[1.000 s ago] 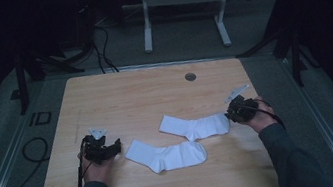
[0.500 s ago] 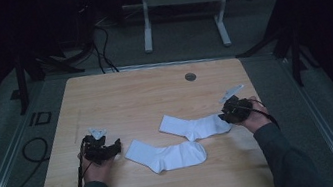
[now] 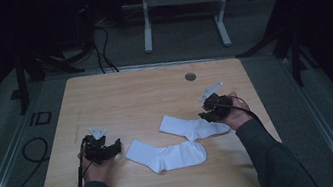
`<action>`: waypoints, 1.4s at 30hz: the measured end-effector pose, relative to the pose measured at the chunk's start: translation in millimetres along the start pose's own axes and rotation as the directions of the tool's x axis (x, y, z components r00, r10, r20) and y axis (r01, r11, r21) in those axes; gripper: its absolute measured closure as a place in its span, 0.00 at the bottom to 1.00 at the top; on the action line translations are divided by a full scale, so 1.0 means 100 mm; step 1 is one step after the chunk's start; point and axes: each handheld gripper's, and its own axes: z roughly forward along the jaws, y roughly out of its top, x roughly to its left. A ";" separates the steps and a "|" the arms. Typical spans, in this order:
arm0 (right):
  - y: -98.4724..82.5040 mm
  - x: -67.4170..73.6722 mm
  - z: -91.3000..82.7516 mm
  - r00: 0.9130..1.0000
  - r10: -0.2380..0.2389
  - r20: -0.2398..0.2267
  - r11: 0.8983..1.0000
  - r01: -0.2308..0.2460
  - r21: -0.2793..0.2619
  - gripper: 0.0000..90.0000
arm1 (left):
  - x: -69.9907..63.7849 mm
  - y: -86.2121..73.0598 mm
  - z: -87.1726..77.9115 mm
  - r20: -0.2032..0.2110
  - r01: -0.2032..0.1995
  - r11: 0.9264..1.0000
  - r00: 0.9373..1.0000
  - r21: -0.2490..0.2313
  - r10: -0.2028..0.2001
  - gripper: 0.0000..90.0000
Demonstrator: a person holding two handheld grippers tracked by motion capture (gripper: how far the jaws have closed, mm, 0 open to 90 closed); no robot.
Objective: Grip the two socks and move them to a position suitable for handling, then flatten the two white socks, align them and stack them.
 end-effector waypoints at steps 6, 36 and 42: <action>0.13 0.06 0.05 1.000 -0.026 -0.017 1.000 0.026 0.001 0.64 | 0.00 0.00 0.00 0.000 0.000 1.000 1.000 0.000 0.000 0.30; 0.57 0.41 0.62 0.980 -0.154 -0.125 0.982 0.166 0.092 0.67 | 0.00 0.00 0.00 -0.001 0.000 1.000 1.000 -0.001 0.000 0.30; 0.59 0.45 0.76 0.976 -0.152 -0.155 0.975 0.174 0.135 0.62 | 0.00 0.00 0.00 -0.001 0.001 1.000 1.000 0.000 -0.001 0.30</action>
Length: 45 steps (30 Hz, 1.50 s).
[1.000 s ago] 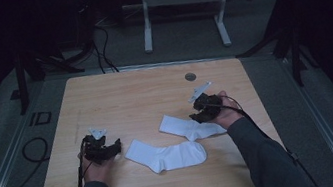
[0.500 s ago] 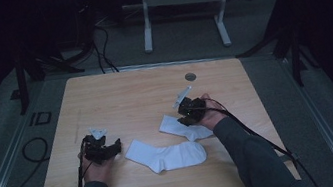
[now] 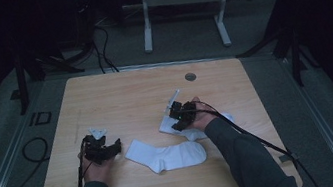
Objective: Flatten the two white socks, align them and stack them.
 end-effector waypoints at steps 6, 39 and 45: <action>0.02 0.01 0.10 1.000 -0.005 -0.009 0.999 0.006 0.033 0.59 | 0.00 0.00 0.00 0.000 0.000 1.000 1.000 -0.001 0.000 0.30; 0.01 -0.10 0.11 0.998 0.064 -0.013 0.997 -0.064 0.049 0.92 | 0.00 0.00 0.00 0.003 -0.002 1.000 1.000 0.000 0.002 0.30; 0.00 -0.12 -0.12 0.998 0.056 0.004 0.998 -0.056 0.019 0.91 | -0.01 0.00 0.00 0.004 -0.001 1.000 1.000 0.000 0.001 0.30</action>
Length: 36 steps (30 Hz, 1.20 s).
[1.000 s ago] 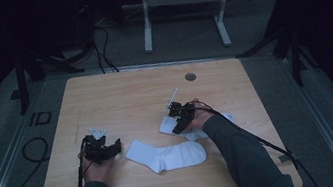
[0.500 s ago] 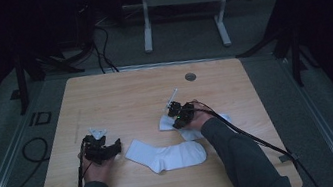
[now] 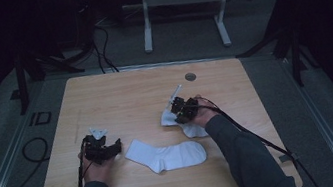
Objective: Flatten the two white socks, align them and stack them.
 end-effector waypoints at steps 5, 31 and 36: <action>-0.03 0.01 -0.24 1.000 -0.007 0.008 0.999 0.007 -0.042 0.91 | 0.00 0.00 0.00 0.000 0.001 1.000 1.000 -0.001 -0.001 0.29; -0.34 0.51 -1.15 0.993 -0.108 0.044 0.974 0.114 -0.196 0.91 | -0.01 0.00 0.00 0.002 -0.001 1.000 1.000 0.001 0.001 0.29; -0.36 0.57 -1.23 0.993 -0.114 0.035 0.969 0.119 -0.218 0.91 | -0.01 0.00 0.00 0.002 0.000 1.000 1.000 0.000 0.000 0.29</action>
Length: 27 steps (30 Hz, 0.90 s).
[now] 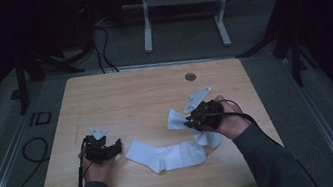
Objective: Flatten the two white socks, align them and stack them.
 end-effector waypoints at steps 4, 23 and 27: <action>0.04 0.01 -0.06 1.000 -0.010 0.012 1.000 0.010 -0.014 0.91 | 0.00 0.00 0.00 -0.001 0.000 1.000 1.000 -0.002 0.000 0.30; 0.30 0.31 0.07 0.995 -0.061 -0.076 0.996 0.056 -0.066 0.90 | 0.00 0.00 0.00 -0.001 0.000 1.000 1.000 -0.001 0.000 0.29; 0.33 0.43 0.36 0.992 -0.054 -0.116 0.997 0.048 -0.053 0.90 | 0.00 0.00 0.00 0.000 -0.001 1.000 1.000 -0.001 0.001 0.29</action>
